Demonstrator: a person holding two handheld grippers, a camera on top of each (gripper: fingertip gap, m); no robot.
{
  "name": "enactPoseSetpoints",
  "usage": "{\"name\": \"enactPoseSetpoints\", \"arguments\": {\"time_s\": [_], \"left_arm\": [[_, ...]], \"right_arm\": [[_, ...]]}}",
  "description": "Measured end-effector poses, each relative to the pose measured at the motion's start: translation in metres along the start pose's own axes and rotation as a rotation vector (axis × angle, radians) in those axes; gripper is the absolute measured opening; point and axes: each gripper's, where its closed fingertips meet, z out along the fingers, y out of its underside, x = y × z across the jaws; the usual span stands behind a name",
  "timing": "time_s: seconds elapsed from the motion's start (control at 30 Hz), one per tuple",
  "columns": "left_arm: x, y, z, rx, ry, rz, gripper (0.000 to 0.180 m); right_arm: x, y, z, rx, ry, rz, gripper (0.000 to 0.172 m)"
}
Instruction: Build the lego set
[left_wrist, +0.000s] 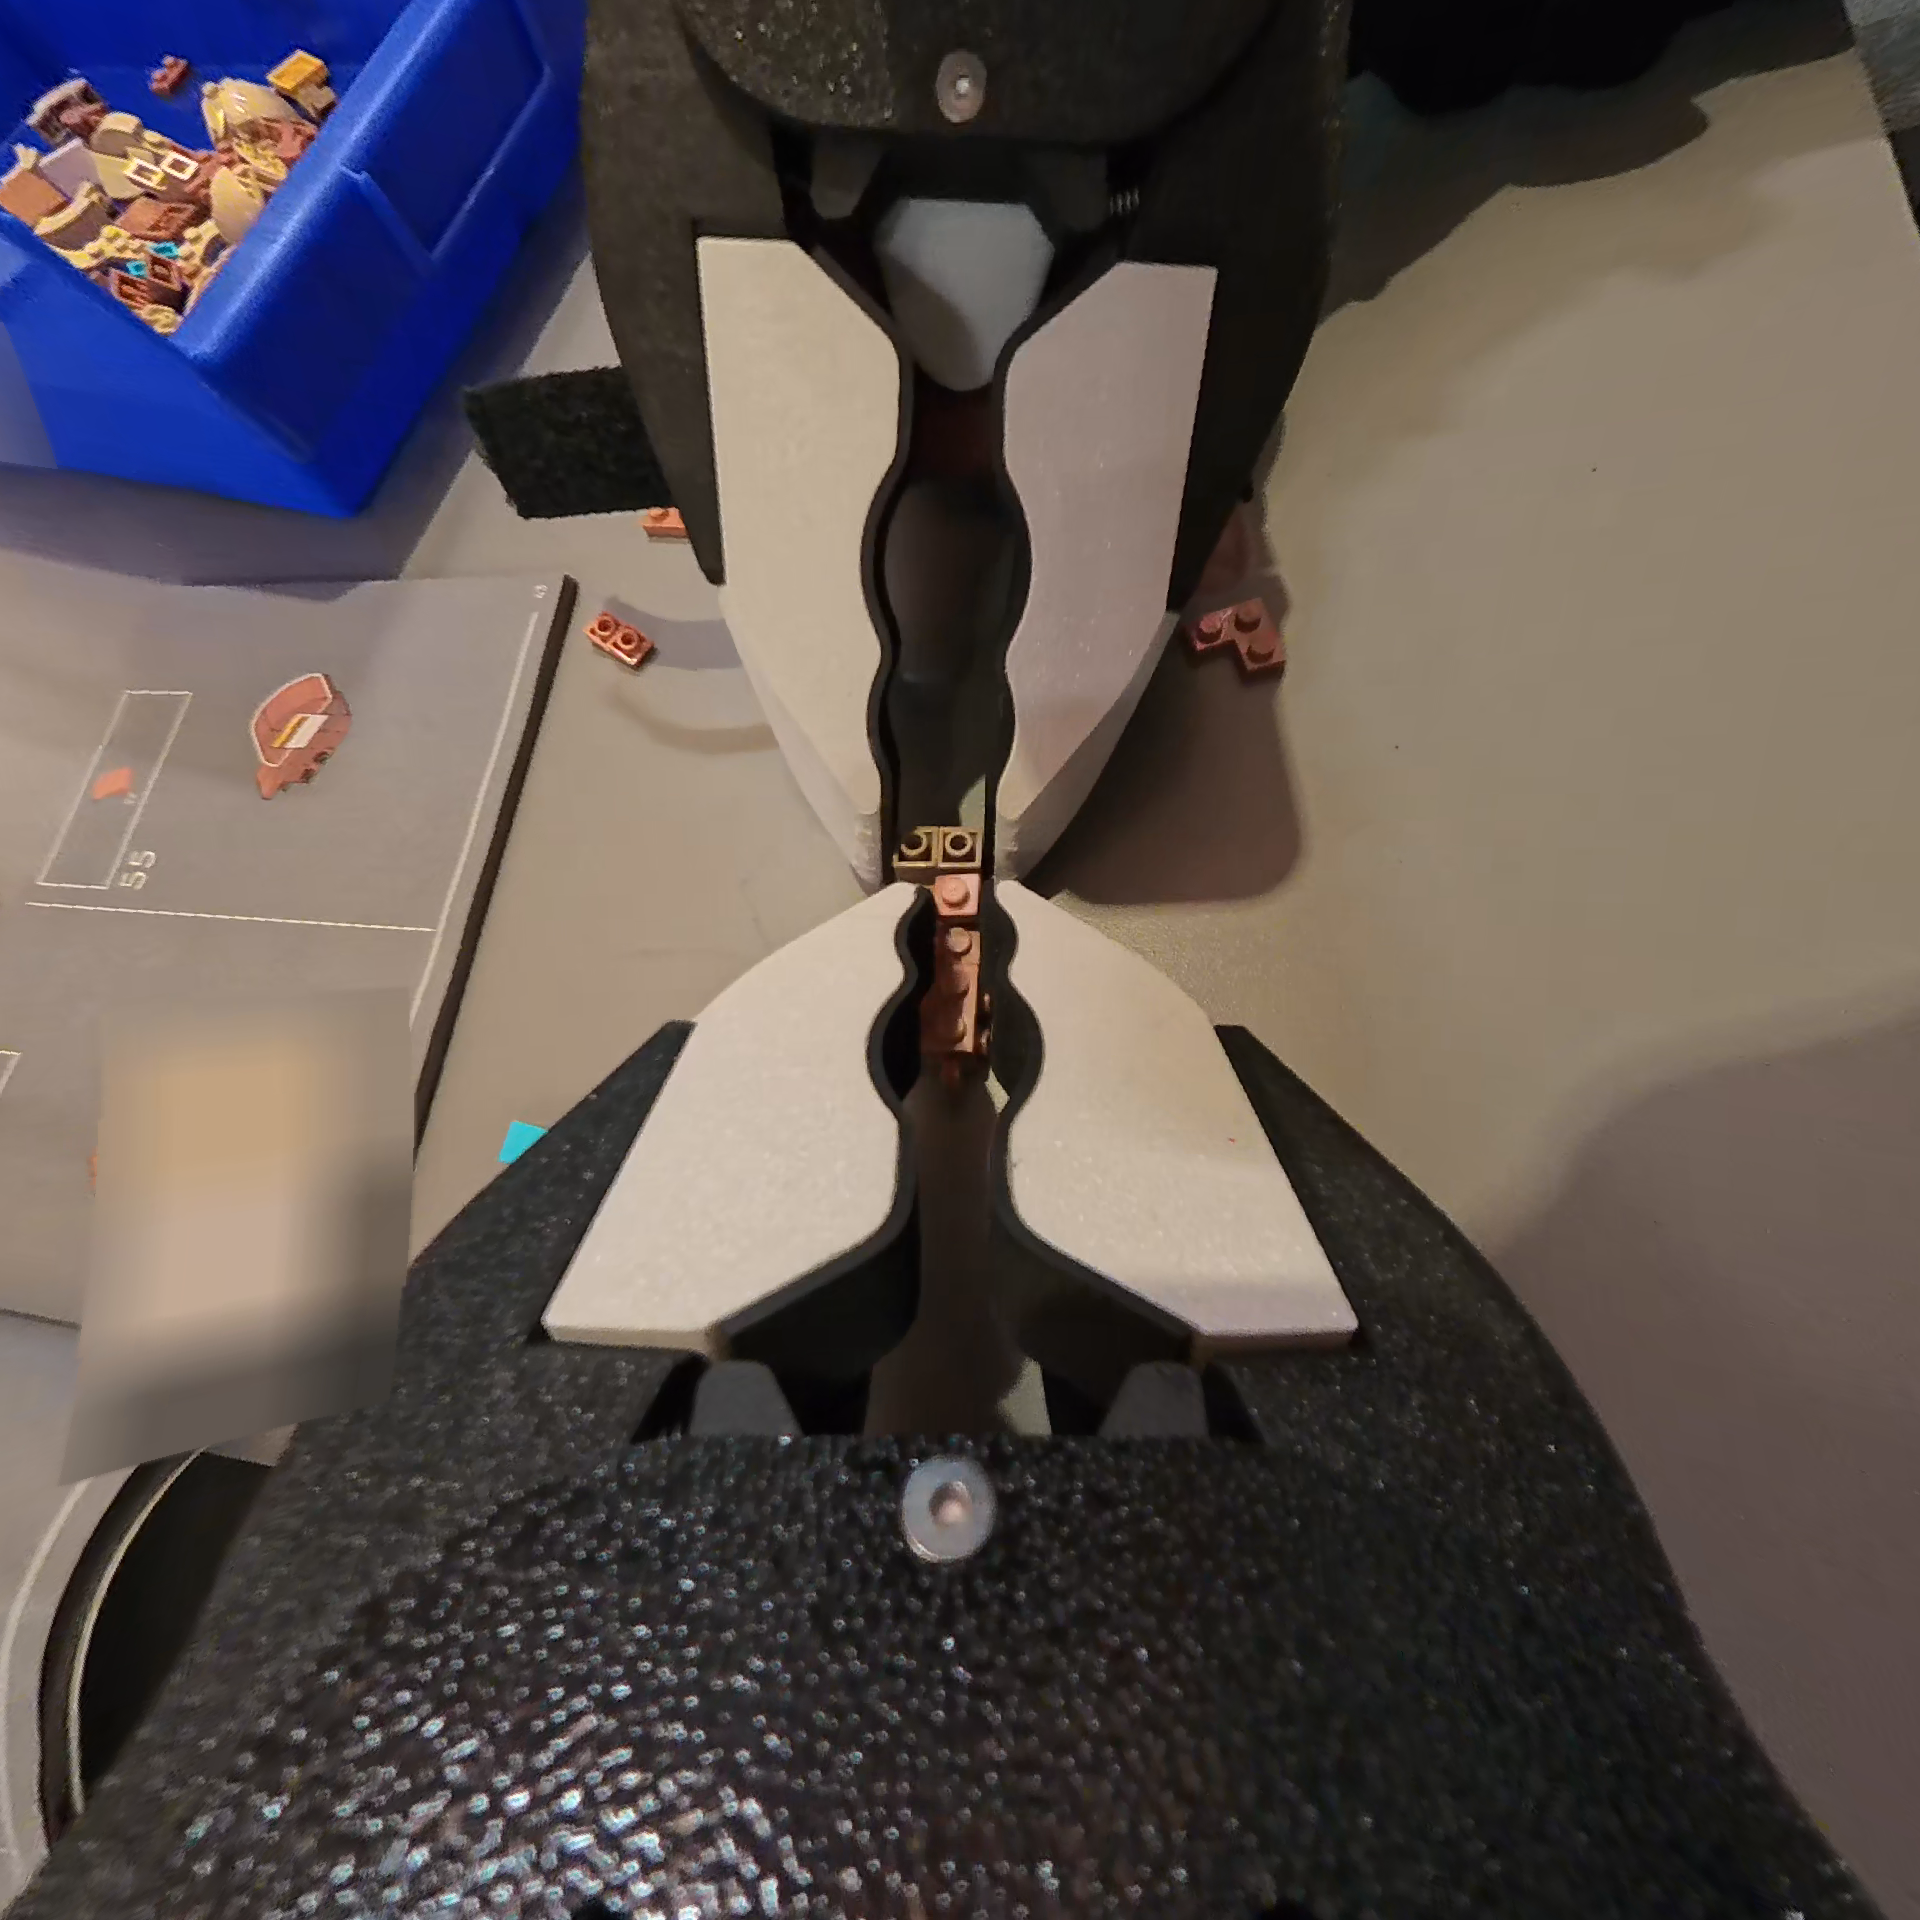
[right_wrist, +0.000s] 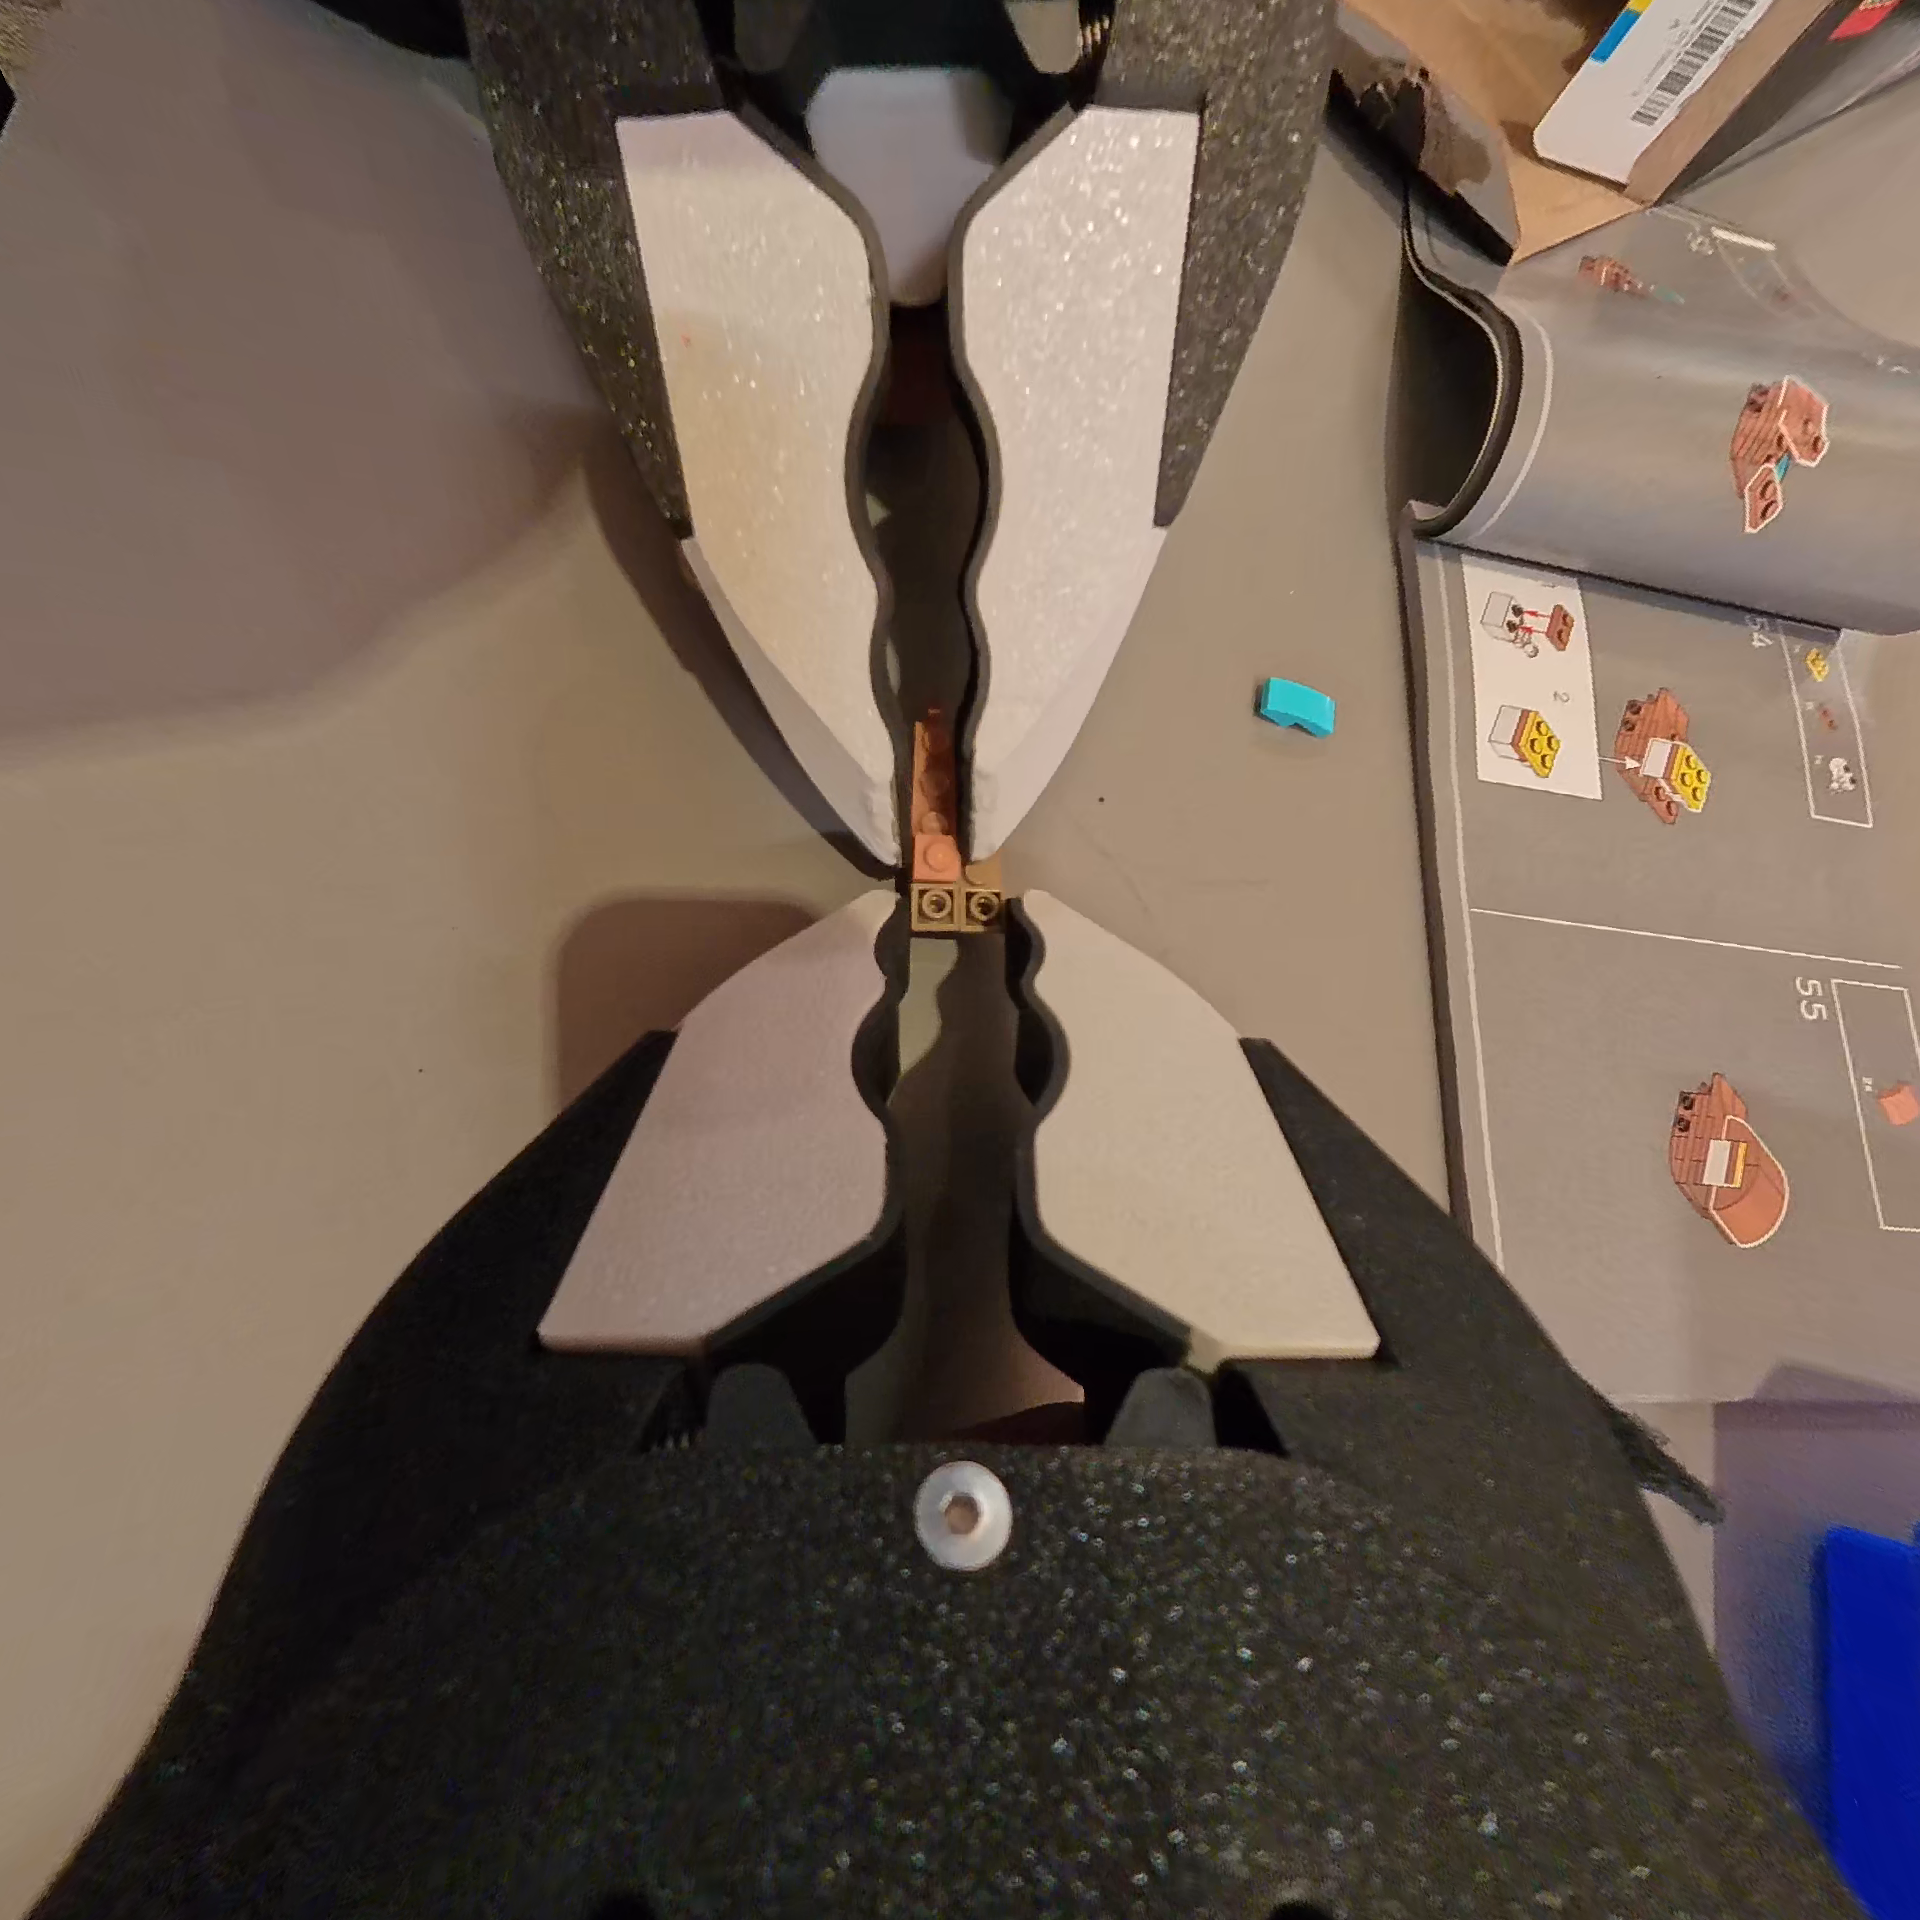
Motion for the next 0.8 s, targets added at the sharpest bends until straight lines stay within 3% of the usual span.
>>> {"name": "enactPoseSetpoints", "arguments": {"time_s": [0.8], "left_arm": [[-0.0003, 0.0006, 0.0007, -0.008, -0.024, 0.021, 0.008]], "right_arm": [[0.0001, -0.0002, 0.0, 0.001, 0.0, 0.002, 0.017]]}}
